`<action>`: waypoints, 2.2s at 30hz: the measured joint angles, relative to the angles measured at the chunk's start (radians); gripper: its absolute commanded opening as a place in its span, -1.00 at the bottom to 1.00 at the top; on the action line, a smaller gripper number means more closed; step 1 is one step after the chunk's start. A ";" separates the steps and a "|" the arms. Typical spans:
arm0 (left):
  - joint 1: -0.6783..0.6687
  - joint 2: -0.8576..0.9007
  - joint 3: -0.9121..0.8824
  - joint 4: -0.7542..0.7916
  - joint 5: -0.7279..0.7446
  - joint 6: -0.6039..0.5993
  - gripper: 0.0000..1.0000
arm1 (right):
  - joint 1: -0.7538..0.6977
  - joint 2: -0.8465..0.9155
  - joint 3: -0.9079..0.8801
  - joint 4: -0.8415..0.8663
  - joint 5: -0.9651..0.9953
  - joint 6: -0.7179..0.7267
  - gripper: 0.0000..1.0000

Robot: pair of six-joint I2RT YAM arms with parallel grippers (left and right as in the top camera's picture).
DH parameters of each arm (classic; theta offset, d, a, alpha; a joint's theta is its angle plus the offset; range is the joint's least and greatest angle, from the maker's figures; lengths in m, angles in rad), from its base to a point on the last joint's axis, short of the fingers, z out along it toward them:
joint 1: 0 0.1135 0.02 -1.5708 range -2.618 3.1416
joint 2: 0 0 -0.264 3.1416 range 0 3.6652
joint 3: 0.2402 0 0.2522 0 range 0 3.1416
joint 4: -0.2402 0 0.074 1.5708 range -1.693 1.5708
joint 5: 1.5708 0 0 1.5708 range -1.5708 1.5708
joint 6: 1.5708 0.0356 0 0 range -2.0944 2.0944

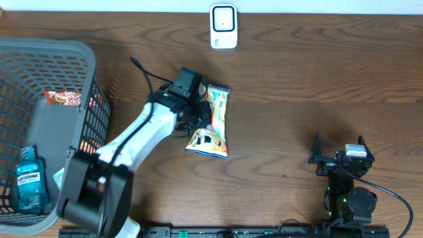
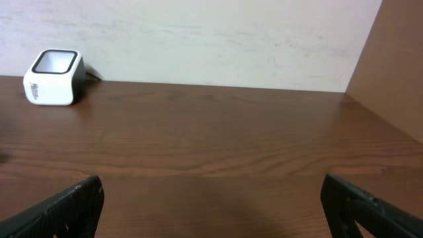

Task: Scan the item barcode
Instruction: 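Lift the yellow snack pack out and carry it to table center, then release the yellow snack pack on the table and withdraw left gripper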

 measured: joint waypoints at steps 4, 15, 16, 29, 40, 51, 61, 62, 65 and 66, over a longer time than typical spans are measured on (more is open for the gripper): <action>-0.002 0.075 0.000 0.001 -0.014 0.000 -0.85 | 0.000 0.000 0.000 0.000 0.000 0.000 0.99; -0.003 0.091 0.000 0.005 -0.029 0.023 0.77 | 0.000 0.000 0.000 0.000 0.000 0.000 0.99; -0.003 0.088 0.000 0.003 -0.029 0.027 0.85 | 0.000 0.000 0.000 0.000 0.000 0.000 0.99; -0.003 -0.222 0.013 0.003 -0.098 0.086 0.96 | 0.000 0.000 0.000 0.000 0.000 0.000 0.99; -0.003 -0.597 0.014 0.000 -0.369 0.135 0.96 | 0.000 0.000 0.000 0.000 0.000 0.000 0.99; 0.029 -0.858 0.015 -0.003 -0.666 0.168 0.95 | 0.000 0.000 0.000 0.000 0.000 0.000 0.99; 0.383 -0.880 0.035 -0.022 -0.785 0.151 0.96 | 0.000 0.000 0.000 0.000 0.000 0.000 0.99; 0.428 -0.878 0.036 -0.038 -0.784 0.131 0.95 | 0.000 0.000 0.000 0.000 0.000 0.000 0.99; 0.557 -0.869 0.037 -0.103 -0.784 0.074 0.95 | 0.000 0.000 0.000 0.000 0.000 0.000 0.98; 0.597 -0.863 0.037 -0.131 -0.772 0.052 0.96 | 0.000 0.000 0.000 0.000 0.000 0.000 0.99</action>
